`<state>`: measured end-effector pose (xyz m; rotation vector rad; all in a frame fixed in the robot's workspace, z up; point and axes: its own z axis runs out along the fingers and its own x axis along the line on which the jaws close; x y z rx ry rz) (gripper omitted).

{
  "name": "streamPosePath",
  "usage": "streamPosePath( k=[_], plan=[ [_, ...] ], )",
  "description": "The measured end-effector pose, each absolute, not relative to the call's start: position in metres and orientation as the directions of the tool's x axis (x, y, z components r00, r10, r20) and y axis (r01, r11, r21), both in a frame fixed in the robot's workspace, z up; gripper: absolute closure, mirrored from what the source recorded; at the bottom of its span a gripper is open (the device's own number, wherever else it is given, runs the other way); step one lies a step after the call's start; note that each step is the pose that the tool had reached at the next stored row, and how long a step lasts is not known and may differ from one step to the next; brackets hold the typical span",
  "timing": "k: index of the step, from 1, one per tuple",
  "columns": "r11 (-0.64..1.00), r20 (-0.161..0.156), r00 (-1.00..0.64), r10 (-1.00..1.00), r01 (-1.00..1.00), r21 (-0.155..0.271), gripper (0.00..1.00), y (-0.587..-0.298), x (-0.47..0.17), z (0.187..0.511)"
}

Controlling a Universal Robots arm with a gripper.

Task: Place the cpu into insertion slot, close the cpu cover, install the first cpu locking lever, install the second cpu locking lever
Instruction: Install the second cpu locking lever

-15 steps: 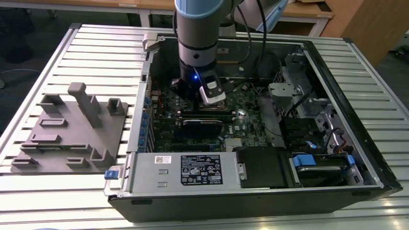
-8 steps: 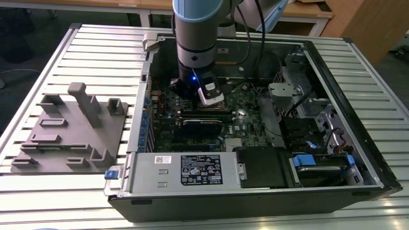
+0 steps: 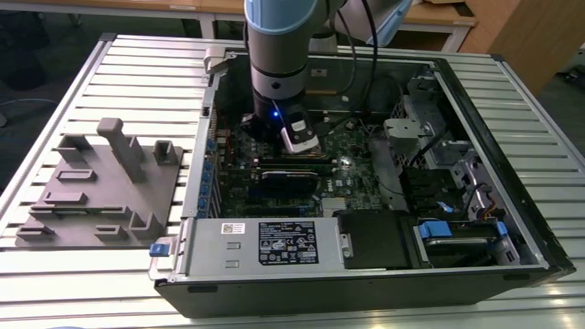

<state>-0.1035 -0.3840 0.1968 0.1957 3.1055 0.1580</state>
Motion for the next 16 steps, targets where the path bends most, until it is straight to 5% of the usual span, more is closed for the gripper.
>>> streamPosePath(
  k=[16],
  plan=[
    [0.987,-0.021,-0.992,0.126,0.123,0.103,0.89,-0.3848,-0.1096,0.1944]
  ],
)
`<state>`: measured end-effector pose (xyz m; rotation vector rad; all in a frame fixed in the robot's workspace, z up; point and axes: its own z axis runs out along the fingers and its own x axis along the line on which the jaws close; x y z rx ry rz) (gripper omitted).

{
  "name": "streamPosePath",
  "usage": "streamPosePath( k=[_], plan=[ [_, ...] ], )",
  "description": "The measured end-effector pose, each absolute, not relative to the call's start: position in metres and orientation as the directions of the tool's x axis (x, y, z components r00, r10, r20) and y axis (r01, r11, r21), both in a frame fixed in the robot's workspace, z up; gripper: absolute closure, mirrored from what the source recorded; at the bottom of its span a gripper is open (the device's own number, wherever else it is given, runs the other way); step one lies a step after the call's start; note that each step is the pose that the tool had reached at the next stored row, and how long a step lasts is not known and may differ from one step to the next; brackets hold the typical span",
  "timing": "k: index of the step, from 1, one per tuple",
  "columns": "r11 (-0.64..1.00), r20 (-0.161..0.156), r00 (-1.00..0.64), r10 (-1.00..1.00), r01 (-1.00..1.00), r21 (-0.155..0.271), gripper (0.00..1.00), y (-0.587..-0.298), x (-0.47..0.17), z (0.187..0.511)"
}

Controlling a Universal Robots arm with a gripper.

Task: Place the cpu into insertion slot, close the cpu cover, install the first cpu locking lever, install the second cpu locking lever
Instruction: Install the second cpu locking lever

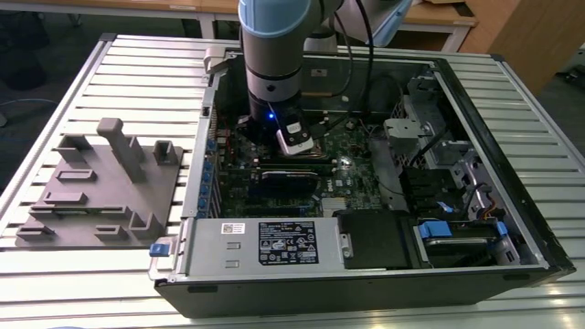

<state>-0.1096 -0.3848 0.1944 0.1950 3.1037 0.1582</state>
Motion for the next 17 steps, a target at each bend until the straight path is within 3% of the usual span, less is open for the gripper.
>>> streamPosePath(
  k=[17],
  plan=[
    [0.987,-0.021,-0.992,0.126,0.124,0.103,0.89,-0.385,-0.110,0.214]
  ],
)
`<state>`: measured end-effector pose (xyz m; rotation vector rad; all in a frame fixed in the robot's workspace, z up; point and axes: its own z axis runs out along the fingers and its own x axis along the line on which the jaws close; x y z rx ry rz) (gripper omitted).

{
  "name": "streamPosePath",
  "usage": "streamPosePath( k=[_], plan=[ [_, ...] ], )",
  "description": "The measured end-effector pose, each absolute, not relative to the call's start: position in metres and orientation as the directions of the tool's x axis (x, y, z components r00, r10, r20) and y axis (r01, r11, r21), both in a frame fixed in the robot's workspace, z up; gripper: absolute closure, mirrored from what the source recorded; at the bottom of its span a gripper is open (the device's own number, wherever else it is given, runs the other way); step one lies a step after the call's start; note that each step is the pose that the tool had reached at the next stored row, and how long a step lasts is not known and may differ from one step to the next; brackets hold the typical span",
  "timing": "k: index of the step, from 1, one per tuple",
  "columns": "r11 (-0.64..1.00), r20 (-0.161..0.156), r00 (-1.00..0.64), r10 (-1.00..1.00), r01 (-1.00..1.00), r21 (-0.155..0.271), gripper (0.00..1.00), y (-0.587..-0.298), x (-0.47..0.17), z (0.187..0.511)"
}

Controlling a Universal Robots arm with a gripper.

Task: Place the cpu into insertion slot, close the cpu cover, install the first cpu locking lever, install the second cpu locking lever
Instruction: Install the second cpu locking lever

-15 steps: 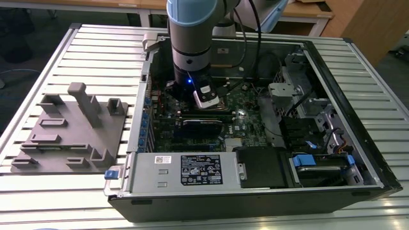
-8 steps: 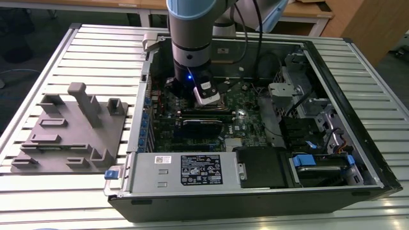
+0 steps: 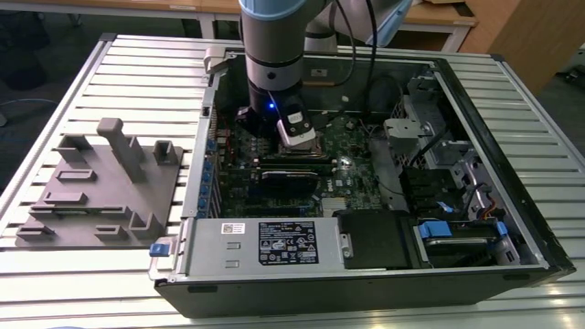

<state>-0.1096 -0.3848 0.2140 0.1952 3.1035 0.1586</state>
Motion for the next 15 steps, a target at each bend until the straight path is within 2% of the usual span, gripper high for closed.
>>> streamPosePath(
  k=[15],
  plan=[
    [0.987,-0.021,-0.992,0.126,0.124,0.103,0.89,-0.385,-0.074,0.214]
  ],
)
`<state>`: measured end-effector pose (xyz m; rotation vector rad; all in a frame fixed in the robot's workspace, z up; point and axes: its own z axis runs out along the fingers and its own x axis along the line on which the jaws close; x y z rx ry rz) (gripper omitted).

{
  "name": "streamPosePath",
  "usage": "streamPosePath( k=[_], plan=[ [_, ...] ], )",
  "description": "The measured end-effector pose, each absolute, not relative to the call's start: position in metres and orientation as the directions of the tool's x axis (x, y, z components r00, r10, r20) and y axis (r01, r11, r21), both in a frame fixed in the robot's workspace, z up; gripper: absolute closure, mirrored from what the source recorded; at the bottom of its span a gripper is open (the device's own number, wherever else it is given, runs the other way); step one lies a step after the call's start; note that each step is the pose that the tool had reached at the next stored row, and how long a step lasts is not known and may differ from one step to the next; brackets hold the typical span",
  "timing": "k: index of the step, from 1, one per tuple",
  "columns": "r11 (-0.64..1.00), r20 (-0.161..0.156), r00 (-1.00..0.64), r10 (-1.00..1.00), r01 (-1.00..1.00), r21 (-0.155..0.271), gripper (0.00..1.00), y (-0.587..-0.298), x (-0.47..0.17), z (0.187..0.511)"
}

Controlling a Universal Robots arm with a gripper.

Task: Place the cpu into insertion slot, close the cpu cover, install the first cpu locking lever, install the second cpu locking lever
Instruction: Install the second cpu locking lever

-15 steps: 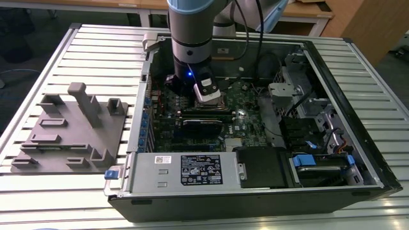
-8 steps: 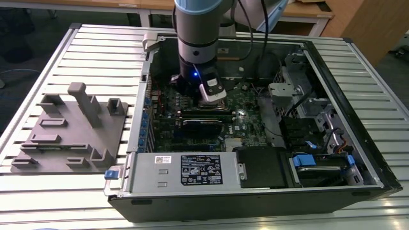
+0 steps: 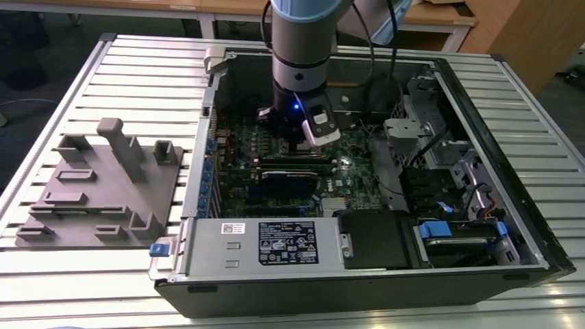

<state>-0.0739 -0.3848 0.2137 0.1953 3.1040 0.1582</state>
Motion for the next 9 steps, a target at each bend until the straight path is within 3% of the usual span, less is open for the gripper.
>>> streamPosePath(
  k=[9],
  plan=[
    [0.987,-0.021,-0.992,0.126,0.124,0.103,0.89,-0.3775,-0.0723,0.2136]
  ],
)
